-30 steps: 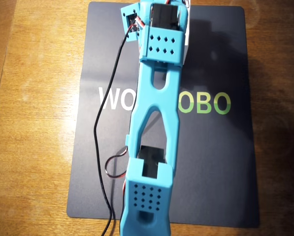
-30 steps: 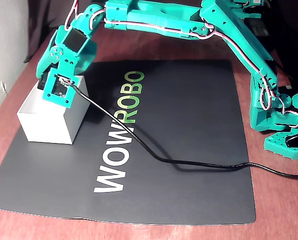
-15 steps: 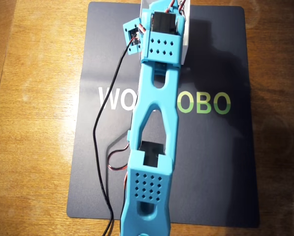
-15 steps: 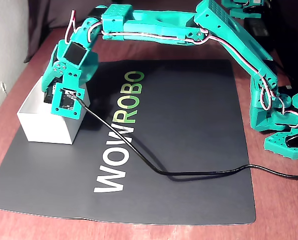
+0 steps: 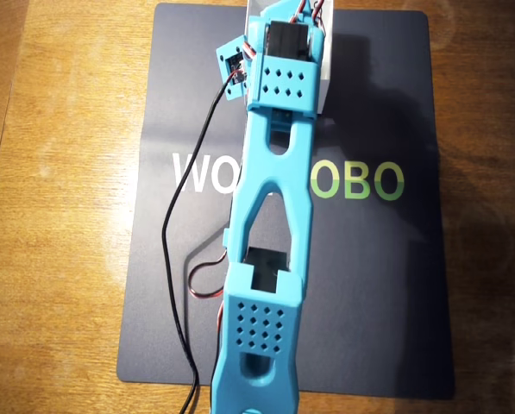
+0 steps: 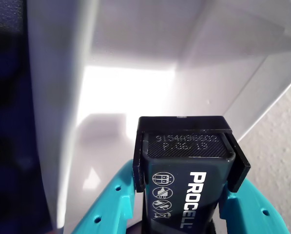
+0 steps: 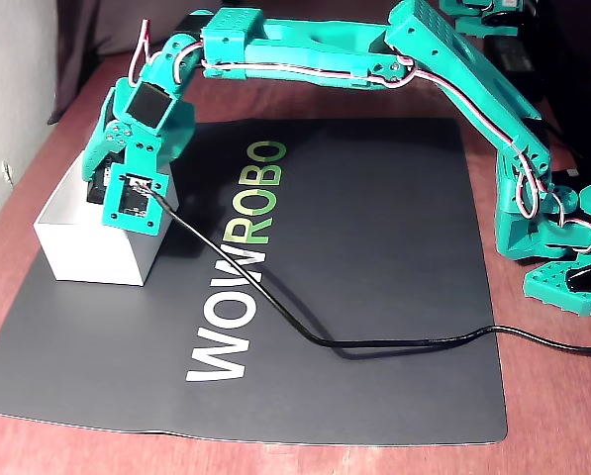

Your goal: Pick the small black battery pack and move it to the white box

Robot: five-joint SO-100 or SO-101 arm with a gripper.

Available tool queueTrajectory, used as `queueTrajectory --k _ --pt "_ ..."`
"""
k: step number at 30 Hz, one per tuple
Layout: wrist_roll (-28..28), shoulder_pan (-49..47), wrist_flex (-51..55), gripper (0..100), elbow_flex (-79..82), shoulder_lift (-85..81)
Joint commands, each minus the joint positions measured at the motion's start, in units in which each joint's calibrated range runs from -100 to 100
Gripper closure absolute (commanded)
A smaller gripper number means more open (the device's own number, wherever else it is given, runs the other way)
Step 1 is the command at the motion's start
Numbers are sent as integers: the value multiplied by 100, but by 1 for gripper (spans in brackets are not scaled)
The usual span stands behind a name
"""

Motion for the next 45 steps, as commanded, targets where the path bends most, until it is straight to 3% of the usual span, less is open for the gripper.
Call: queueTrajectory --k 1,8,20,26,45 --pt "18 -29 -39 96 -348 -142" --pt "18 -29 -39 87 -330 -142" --pt "18 -29 -39 86 -330 -142" --pt "18 -17 -39 74 -330 -134" --pt "-36 -76 768 74 -294 -888"
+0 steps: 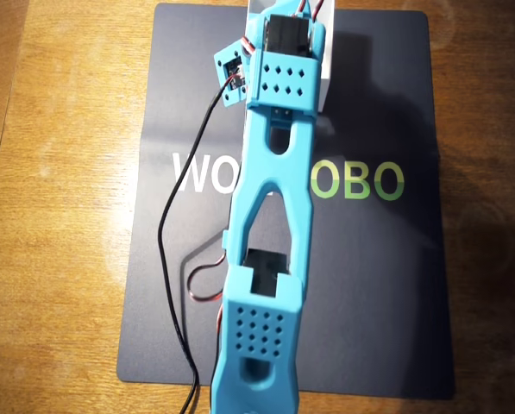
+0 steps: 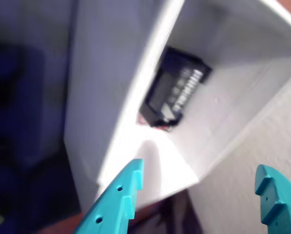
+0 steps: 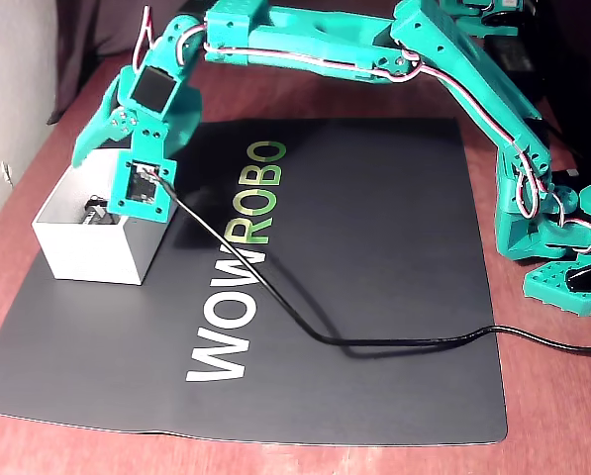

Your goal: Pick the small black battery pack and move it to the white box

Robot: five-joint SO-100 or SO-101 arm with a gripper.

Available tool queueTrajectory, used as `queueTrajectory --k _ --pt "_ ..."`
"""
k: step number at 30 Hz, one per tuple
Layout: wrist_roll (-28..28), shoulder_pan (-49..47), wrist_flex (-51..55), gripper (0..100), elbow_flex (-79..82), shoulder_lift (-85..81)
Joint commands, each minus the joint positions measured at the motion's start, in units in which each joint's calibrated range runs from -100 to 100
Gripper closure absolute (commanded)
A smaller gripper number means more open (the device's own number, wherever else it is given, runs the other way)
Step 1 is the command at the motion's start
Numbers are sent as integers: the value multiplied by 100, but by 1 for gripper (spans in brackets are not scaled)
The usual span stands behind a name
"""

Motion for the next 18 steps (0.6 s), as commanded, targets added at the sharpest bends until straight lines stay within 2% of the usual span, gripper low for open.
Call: queueTrajectory --k 1,7,14,18 --pt "-26 -134 52 74 -130 -729" --pt "-31 -392 350 74 -130 -1255" --pt "-798 -815 1849 74 -112 -1983" --pt "-1047 -885 1981 74 160 -2386"
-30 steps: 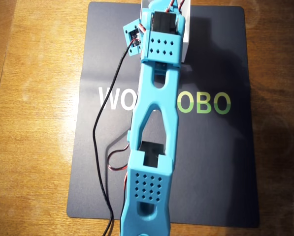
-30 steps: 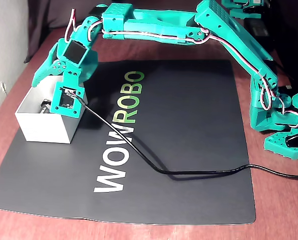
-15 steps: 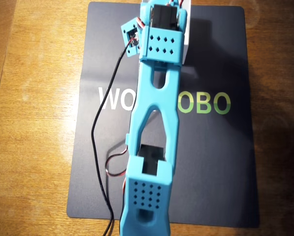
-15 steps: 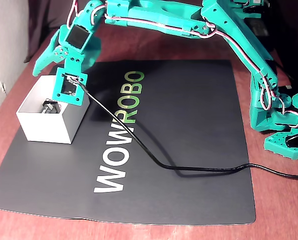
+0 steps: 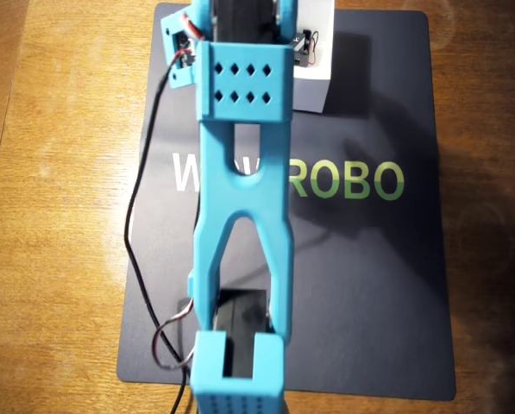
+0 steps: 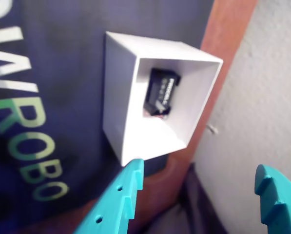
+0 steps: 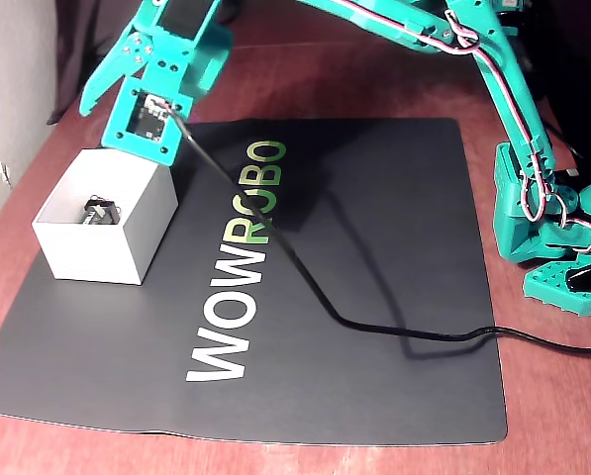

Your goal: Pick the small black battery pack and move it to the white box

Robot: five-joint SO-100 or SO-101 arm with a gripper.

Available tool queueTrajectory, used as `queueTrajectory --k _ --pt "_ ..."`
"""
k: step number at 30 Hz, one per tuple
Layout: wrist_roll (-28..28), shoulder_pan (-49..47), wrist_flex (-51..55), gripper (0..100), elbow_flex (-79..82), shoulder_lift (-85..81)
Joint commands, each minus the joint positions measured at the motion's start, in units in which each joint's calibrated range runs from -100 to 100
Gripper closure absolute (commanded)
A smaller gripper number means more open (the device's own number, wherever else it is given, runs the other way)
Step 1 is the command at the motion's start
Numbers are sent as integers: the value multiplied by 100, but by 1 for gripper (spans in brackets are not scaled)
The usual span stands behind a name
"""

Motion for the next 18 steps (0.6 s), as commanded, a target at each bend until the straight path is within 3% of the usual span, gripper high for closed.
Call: queueTrajectory --k 1,12,18 --pt "-165 -57 35 74 378 -781" --pt "-149 -57 -1770 74 5240 -3657" --pt "-122 -69 -2261 74 7407 -5077"
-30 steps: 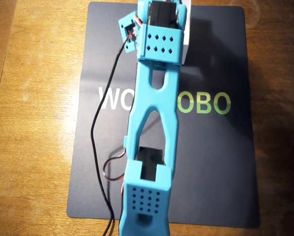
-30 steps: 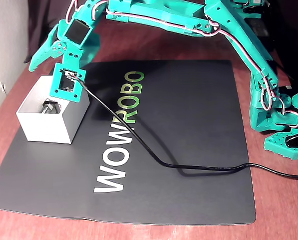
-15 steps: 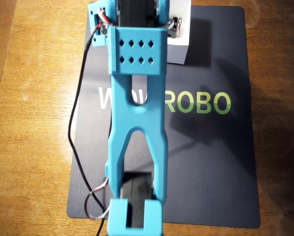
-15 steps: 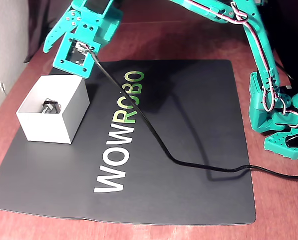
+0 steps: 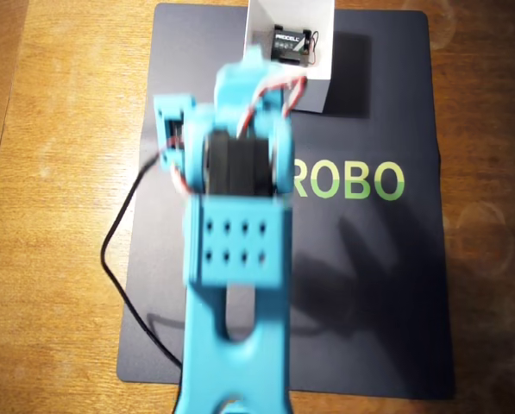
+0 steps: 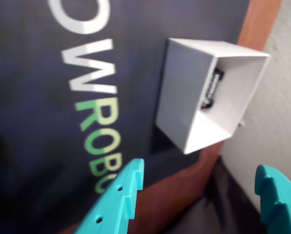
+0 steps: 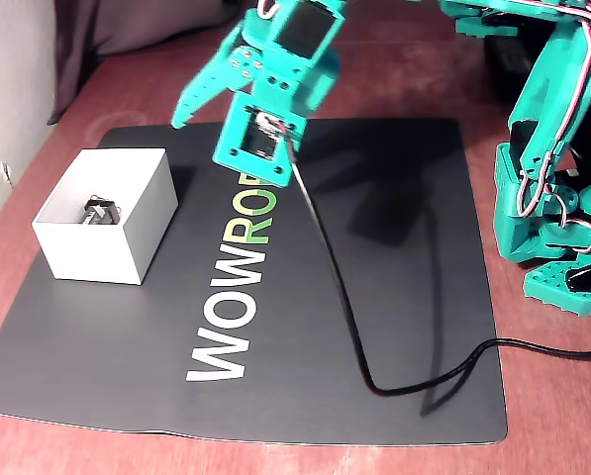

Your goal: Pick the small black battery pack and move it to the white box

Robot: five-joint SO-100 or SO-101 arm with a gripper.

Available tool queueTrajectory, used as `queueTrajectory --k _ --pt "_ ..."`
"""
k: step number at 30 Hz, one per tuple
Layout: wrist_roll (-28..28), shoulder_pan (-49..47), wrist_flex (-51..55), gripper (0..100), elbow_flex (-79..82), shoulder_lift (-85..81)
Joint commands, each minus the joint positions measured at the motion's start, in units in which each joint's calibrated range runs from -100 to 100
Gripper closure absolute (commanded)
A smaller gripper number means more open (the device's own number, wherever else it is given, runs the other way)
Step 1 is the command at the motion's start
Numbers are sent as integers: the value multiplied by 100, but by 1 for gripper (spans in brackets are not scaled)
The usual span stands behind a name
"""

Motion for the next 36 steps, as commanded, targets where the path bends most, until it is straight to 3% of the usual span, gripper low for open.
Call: queueTrajectory --k 1,20,33,36 --pt "15 -56 -220 74 1071 -1015" --pt "-28 -33 -176 74 4844 -4829" --pt "-23 38 -141 74 6313 -6530" --pt "-1 38 -141 83 6395 -6715"
